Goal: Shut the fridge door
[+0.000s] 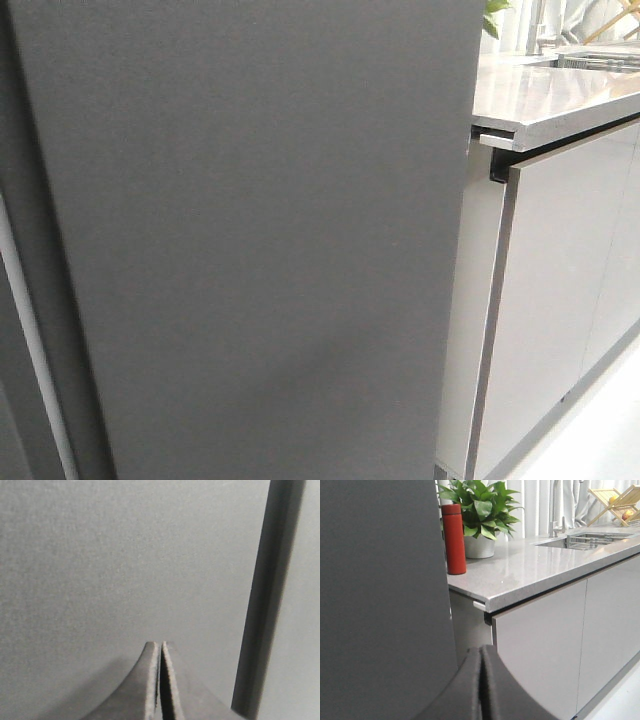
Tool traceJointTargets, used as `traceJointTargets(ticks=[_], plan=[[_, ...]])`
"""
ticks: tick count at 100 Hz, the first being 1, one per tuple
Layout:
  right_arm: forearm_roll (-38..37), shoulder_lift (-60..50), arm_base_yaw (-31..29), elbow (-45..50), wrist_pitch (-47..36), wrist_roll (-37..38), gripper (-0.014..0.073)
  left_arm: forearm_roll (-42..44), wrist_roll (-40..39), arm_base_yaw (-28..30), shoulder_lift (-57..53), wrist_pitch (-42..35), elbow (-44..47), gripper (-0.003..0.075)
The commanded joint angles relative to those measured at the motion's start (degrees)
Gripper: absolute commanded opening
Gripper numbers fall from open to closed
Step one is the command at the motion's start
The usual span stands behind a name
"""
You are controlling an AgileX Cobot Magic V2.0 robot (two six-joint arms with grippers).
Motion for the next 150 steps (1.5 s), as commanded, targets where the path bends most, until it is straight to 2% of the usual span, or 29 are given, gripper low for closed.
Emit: traceJointTargets(ticks=[1, 17, 38, 74, 150], plan=[[-0.7, -2.3, -0.4, 1.7, -4.5, 0.1, -0.0076, -0.1, -0.2, -0.3, 1.1, -4.4, 1.6, -0.0021], [-0.7, -5.2, -0.4, 5.5, -4.6, 0.1, -0.0076, -0.1, -0.2, -0.3, 1.1, -4.4, 1.6, -0.0021], [-0.7, -7.9, -0.4, 5.6, -2.8, 0.1, -0.0076, -0.1, -0.2, -0.3, 1.1, -4.4, 1.6, -0.0021], [-1.5, -7.9, 2.5, 5.6, -2.2, 0.1, -0.0076, -0.1, -0.2, -0.3, 1.1, -4.4, 1.6, -0.0021], [-1.5, -7.9, 2.5, 5.6, -1.6, 0.1, -0.0076, -0.1, -0.2, -0.3, 1.1, -4.4, 1.6, -0.0021]])
